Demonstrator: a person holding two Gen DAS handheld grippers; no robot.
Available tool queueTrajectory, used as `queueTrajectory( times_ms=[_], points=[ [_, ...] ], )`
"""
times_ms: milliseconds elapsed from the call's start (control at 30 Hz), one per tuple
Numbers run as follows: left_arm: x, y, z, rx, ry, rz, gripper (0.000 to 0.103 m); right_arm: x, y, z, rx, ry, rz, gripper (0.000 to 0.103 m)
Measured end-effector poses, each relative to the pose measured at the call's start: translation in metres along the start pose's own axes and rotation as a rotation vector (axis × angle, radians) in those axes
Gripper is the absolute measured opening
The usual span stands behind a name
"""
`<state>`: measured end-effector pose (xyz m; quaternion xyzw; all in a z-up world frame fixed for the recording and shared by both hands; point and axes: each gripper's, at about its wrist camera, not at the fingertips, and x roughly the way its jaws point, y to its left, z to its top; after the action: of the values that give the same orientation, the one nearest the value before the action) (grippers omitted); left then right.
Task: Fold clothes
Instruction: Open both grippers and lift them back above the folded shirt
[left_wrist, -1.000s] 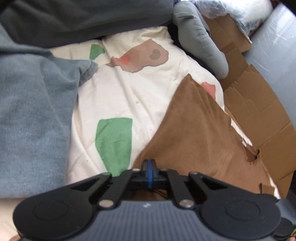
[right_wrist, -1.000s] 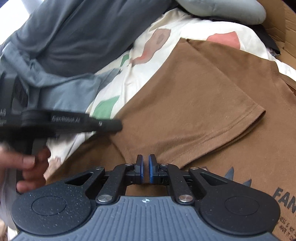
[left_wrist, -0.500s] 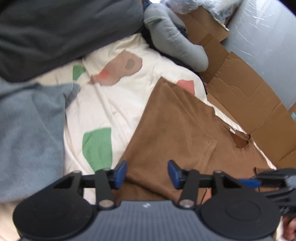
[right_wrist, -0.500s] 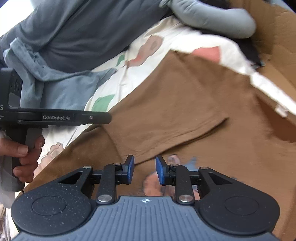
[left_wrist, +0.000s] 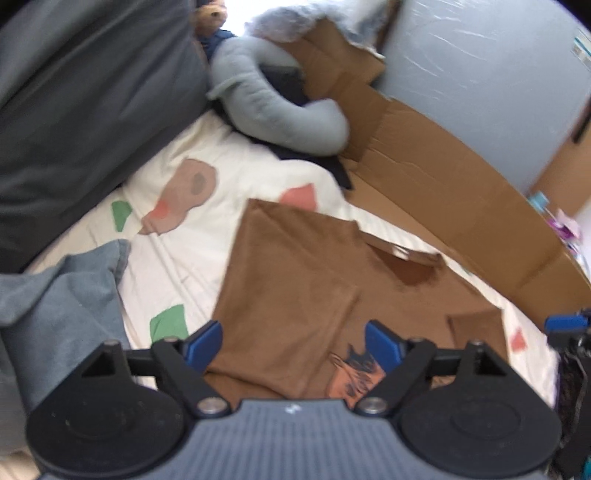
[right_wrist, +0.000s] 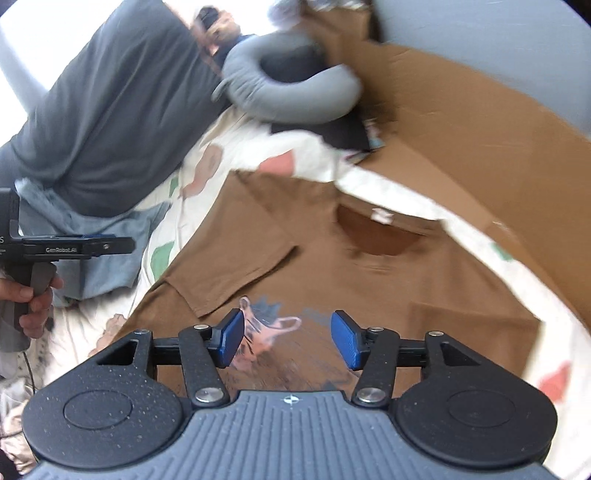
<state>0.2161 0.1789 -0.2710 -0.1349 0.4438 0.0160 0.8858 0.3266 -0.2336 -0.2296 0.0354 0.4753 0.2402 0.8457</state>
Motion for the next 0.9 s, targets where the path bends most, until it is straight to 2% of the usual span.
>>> queueTrajectory(
  times_ms=[133, 400, 567, 667, 767, 900],
  points=[
    [-0.033, -0.019, 0.020, 0.044, 0.051, -0.015, 0.090, -0.061, -0.016, 0.000, 0.044, -0.030, -0.020, 0.069],
    [-0.116, -0.045, 0.050, 0.056, 0.050, 0.002, 0.094, -0.179, -0.020, 0.020, 0.072, -0.118, -0.066, 0.077],
    [-0.162, -0.052, 0.057, 0.034, 0.032, -0.015, 0.098, -0.243, -0.015, 0.036, 0.077, -0.136, -0.081, 0.082],
    [-0.180, -0.053, 0.059, 0.022, 0.043, 0.005, 0.098, -0.277, -0.012, 0.043, 0.074, -0.133, -0.089, 0.083],
    [-0.196, -0.053, 0.060, 0.029, 0.055, 0.030, 0.098, -0.310, -0.010, 0.044, 0.065, -0.139, -0.094, 0.083],
    [-0.215, -0.050, 0.059, 0.035, 0.055, 0.025, 0.099, -0.350, -0.011, 0.038, 0.057, -0.158, -0.104, 0.084]
  ],
)
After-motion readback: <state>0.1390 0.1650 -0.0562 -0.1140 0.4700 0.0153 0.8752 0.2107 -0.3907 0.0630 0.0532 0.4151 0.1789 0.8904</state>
